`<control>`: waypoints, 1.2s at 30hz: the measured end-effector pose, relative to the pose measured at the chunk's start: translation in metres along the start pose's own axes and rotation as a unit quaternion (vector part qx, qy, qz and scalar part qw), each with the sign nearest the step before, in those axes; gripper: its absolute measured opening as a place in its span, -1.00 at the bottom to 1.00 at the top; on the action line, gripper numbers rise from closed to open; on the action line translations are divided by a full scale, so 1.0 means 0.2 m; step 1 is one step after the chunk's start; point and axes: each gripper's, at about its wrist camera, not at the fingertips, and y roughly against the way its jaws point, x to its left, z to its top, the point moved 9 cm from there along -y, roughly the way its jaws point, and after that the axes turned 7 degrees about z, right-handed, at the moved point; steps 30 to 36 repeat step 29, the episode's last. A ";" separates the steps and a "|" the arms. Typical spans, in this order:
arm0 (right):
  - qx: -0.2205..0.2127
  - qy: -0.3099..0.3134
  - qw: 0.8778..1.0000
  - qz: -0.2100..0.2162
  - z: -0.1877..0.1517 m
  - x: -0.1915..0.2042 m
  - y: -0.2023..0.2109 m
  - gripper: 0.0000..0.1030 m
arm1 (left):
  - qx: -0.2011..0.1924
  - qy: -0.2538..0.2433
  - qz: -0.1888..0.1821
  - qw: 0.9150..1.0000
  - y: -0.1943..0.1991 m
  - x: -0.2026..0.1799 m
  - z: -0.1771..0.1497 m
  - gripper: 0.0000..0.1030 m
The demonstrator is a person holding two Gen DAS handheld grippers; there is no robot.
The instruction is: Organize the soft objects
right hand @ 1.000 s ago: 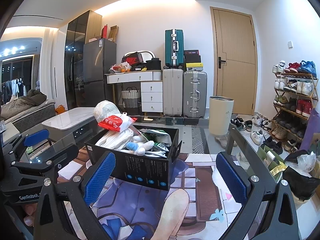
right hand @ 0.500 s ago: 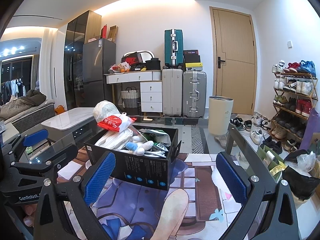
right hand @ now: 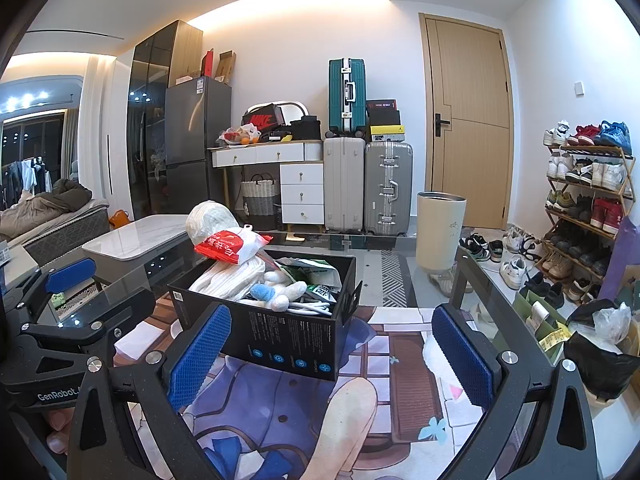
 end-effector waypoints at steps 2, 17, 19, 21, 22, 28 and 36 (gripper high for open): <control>0.000 0.000 1.000 0.000 0.00 0.00 0.00 0.99 | 0.000 0.000 0.000 1.000 0.00 0.00 0.00 1.00; 0.001 -0.001 1.000 -0.001 0.00 -0.01 0.01 0.99 | 0.000 0.000 0.001 1.000 0.00 0.00 0.00 1.00; 0.000 0.000 1.000 0.000 0.00 -0.01 0.01 0.99 | 0.001 0.000 0.001 1.000 0.00 0.00 0.00 1.00; 0.000 -0.001 1.000 0.000 0.00 -0.01 0.00 0.99 | 0.001 -0.001 0.004 1.000 0.01 0.00 0.00 1.00; 0.000 -0.001 1.000 0.000 0.00 -0.01 0.00 0.99 | 0.001 -0.002 0.005 1.000 0.01 0.00 0.00 1.00; 0.000 -0.001 1.000 0.000 0.00 -0.01 0.01 0.99 | 0.004 -0.003 0.005 1.000 0.00 -0.01 0.00 1.00; -0.001 -0.002 1.000 -0.001 0.00 -0.01 0.01 0.99 | 0.004 -0.004 0.006 1.000 0.01 -0.01 0.00 1.00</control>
